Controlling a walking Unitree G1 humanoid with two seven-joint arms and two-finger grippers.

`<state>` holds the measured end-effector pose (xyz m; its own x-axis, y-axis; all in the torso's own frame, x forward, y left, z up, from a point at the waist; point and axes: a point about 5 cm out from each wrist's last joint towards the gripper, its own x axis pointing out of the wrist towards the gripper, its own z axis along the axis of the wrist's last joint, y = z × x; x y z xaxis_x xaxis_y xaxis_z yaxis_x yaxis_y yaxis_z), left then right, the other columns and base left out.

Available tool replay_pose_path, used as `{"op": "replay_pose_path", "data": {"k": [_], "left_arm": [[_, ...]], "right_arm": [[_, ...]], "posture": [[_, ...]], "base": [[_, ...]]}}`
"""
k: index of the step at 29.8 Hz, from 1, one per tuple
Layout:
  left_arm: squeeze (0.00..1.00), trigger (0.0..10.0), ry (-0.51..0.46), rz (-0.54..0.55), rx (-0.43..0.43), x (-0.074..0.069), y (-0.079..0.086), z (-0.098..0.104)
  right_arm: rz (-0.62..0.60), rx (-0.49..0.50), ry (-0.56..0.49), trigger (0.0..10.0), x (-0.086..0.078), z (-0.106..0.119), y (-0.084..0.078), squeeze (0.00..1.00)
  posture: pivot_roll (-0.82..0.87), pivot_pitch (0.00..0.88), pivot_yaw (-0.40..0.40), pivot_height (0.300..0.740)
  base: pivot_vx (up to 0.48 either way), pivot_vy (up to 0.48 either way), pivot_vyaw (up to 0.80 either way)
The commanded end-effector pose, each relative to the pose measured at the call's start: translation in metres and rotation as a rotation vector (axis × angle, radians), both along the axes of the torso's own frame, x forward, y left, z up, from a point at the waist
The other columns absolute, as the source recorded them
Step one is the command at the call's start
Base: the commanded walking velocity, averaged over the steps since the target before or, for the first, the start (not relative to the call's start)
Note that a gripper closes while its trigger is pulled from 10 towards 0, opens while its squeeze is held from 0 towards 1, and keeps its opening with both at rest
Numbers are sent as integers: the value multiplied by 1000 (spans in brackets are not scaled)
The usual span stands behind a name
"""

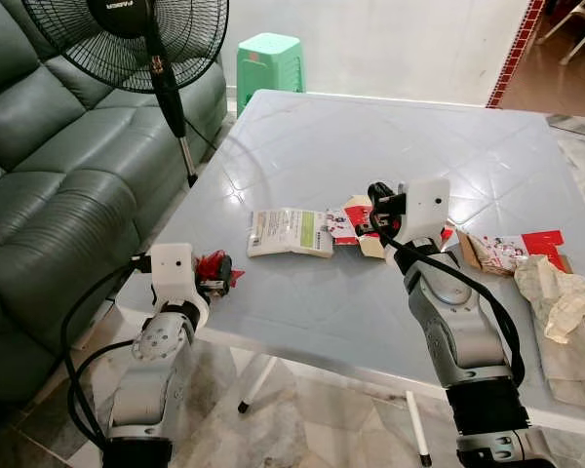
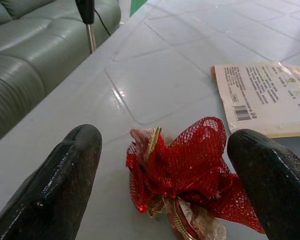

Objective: Picking trash to rubbish bin

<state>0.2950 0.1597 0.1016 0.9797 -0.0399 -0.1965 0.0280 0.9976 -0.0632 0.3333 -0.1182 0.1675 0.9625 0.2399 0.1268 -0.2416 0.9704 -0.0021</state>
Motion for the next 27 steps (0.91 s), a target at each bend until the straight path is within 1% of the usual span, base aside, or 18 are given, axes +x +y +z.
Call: {"op": "replay_pose_path", "data": {"k": [1,3,6,7,8,10,12,16,27], "left_arm": [[0,10000,3,-9,-4,2,1,-2],[0,10000,10,-18,-10,8,0,-5],[0,10000,19,-39,-25,13,-4,-8],[0,8471,17,-45,-44,14,-6,-8],[0,4235,18,-58,-50,15,-9,-8],[0,4235,19,-67,-53,15,-10,-8],[0,0,8,-93,-52,15,-15,-7],[0,0,-8,-123,-67,14,-21,-8],[0,0,-28,-104,-38,8,-18,-11]], "right_arm": [[-1,-4,-7,10000,0,3,0,0],[-3,-7,-7,10000,0,3,-1,0],[-4,-9,-8,10000,0,3,-2,0],[-4,-9,-8,10000,0,3,-1,0],[-3,-9,-9,10000,1,4,-1,0],[-3,-9,-9,10000,1,4,-1,0],[-3,-10,-9,10000,0,3,-1,0],[-3,-14,-6,10000,0,3,-2,0],[12,-18,5,10000,0,1,1,0]], "posture": [[47,40,-5,740],[43,38,-5,740],[39,36,-4,740],[38,36,-4,740],[38,36,-3,740],[38,36,-3,740],[36,36,-3,740],[37,37,-5,740],[42,42,-9,740]], "base": [[0,0,0],[0,0,0],[0,0,0],[0,0,0],[0,0,0],[0,0,0],[0,0,0],[0,0,0],[0,0,0]]}}
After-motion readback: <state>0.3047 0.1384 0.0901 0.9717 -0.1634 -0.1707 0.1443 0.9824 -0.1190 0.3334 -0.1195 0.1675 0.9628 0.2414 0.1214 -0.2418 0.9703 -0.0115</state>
